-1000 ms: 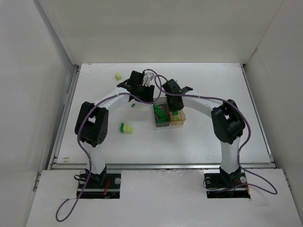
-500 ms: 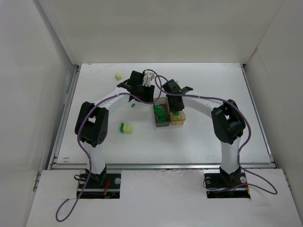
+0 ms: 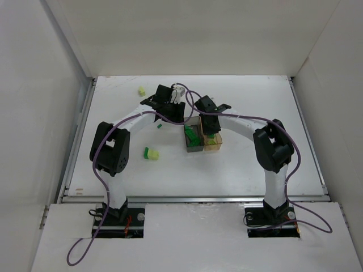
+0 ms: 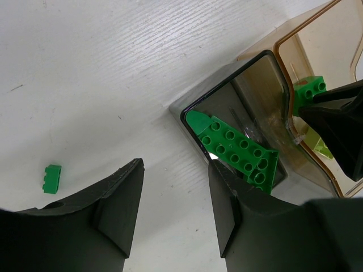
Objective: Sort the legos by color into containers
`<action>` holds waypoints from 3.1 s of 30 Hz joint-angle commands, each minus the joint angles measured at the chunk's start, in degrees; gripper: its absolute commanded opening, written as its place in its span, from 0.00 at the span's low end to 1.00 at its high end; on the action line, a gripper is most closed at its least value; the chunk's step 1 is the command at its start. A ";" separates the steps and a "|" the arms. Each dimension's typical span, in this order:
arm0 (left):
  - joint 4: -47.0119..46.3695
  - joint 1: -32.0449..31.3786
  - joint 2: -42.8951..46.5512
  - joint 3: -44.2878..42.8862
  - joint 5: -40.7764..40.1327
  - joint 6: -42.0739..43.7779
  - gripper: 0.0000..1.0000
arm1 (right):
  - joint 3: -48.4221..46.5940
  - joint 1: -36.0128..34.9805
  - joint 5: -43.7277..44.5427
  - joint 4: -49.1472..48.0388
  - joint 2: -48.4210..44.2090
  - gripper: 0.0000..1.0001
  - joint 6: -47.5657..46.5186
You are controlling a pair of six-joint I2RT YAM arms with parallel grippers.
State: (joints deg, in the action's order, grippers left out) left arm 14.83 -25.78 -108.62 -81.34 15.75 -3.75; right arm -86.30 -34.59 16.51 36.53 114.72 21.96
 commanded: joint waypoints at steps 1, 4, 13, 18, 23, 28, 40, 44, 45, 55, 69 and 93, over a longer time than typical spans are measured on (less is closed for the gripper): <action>-0.86 -0.59 1.65 -0.40 0.16 0.76 0.46 | 0.60 -1.45 -0.43 -0.76 0.06 0.26 0.19; -0.86 -0.59 1.66 -0.40 0.16 0.76 0.46 | 1.13 -1.45 -0.43 -1.28 0.07 0.25 0.19; -0.86 -0.59 1.66 0.13 0.16 0.76 0.46 | 0.61 -1.45 0.80 -1.29 -0.80 0.00 0.72; -0.86 -0.59 1.66 0.13 0.16 0.76 0.46 | -2.73 -1.45 3.61 0.64 -2.73 0.00 0.11; -0.86 -0.59 1.66 0.13 -0.37 0.76 0.46 | -3.96 -1.45 3.61 1.17 -4.33 0.00 -0.95; -0.86 -0.59 2.18 0.13 -0.37 0.76 0.46 | -2.12 -0.92 1.86 1.70 -4.33 0.28 -0.43; -0.86 -0.59 2.18 0.65 -0.37 0.76 0.46 | -2.12 0.14 1.24 1.17 -1.08 0.53 -0.42; -0.86 -0.59 2.71 0.66 -0.37 0.76 0.46 | -2.12 0.66 1.24 1.17 0.94 0.48 -0.42; -0.86 -0.59 2.71 0.66 -0.37 0.76 0.46 | -2.12 0.66 1.76 1.17 0.95 0.47 -0.42; -0.86 -0.59 2.71 0.66 -0.37 0.76 0.46 | 0.08 0.66 -6.92 -4.18 0.87 0.37 -0.42; -0.86 -0.59 2.71 0.66 -0.37 0.76 0.46 | -1.15 0.14 -2.81 -1.99 0.24 0.56 -0.95; -0.86 -0.59 2.71 0.66 -0.89 0.76 0.46 | -4.75 0.14 -1.49 -0.86 1.40 0.00 -2.97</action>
State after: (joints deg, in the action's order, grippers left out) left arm 14.87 -25.98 -108.62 -81.08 14.68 -3.55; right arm -88.40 -33.58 12.73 34.41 117.58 20.05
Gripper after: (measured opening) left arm 0.461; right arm 0.406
